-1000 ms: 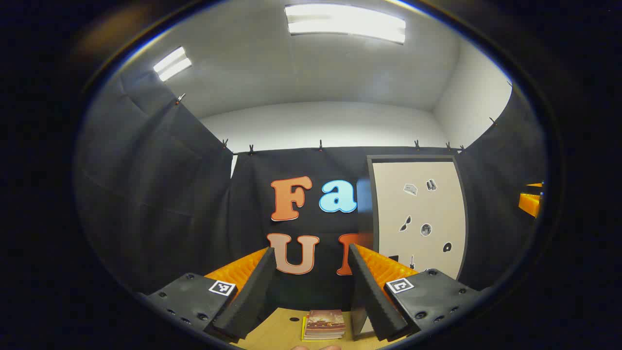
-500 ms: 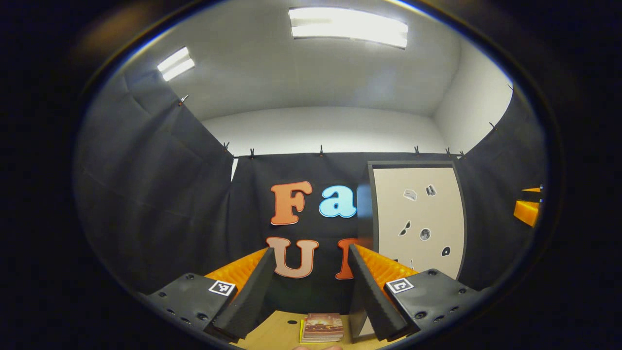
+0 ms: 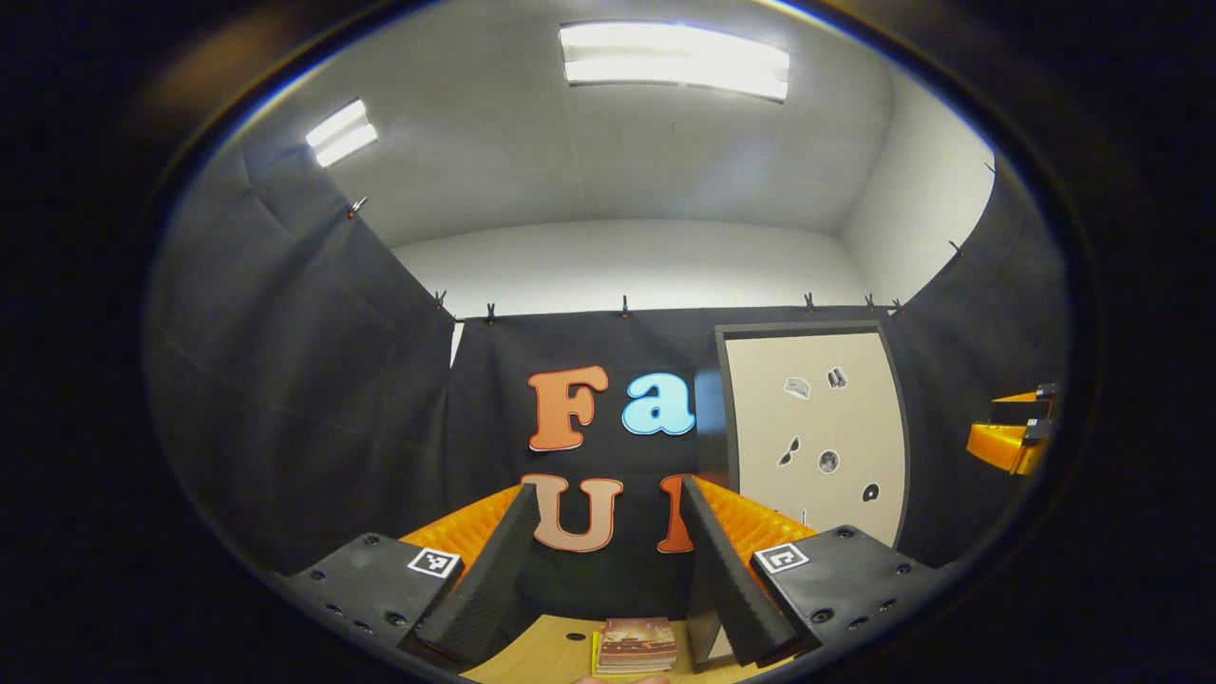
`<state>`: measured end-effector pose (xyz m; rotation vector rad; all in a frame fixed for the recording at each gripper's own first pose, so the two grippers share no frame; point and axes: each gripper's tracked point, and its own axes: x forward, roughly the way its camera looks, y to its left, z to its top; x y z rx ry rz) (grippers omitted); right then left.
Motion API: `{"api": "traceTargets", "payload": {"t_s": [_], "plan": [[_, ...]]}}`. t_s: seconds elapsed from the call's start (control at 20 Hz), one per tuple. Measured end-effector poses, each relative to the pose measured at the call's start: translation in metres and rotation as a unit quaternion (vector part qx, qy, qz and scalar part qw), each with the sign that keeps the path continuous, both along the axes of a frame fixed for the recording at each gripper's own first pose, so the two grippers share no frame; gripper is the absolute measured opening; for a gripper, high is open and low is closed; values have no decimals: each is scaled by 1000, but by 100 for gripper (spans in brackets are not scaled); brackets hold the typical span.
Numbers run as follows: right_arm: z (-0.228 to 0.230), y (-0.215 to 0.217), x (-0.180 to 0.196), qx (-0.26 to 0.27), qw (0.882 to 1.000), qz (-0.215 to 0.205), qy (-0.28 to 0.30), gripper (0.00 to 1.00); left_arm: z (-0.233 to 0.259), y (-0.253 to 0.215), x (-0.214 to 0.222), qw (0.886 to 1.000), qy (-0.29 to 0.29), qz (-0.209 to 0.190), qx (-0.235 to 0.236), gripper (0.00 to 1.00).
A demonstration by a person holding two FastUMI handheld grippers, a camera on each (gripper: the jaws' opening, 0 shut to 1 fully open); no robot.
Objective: Open the cabinet door with the right hand, grasp the bottle in the cabinet with the left hand and place it on the coaster, then close the cabinet door with the right hand.
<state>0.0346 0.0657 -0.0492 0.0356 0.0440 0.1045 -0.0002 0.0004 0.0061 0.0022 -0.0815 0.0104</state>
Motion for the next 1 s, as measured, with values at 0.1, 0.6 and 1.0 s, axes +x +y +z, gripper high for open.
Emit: {"api": "traceTargets", "payload": {"t_s": [0.1, 0.6, 1.0], "plan": [[-22, 12, 15, 2, 1000, 10, 21, 88, -3, 2, 1, 1000, 3, 2, -2, 96], [-142, 78, 112, 50, 987, 46, 145, 86, -30, 46, -9, 999, 17, 34, 20, 96], [-197, 130, 170, 67, 979, 56, 185, 84, -67, 93, 4, 997, 37, 63, 39, 98]]}}
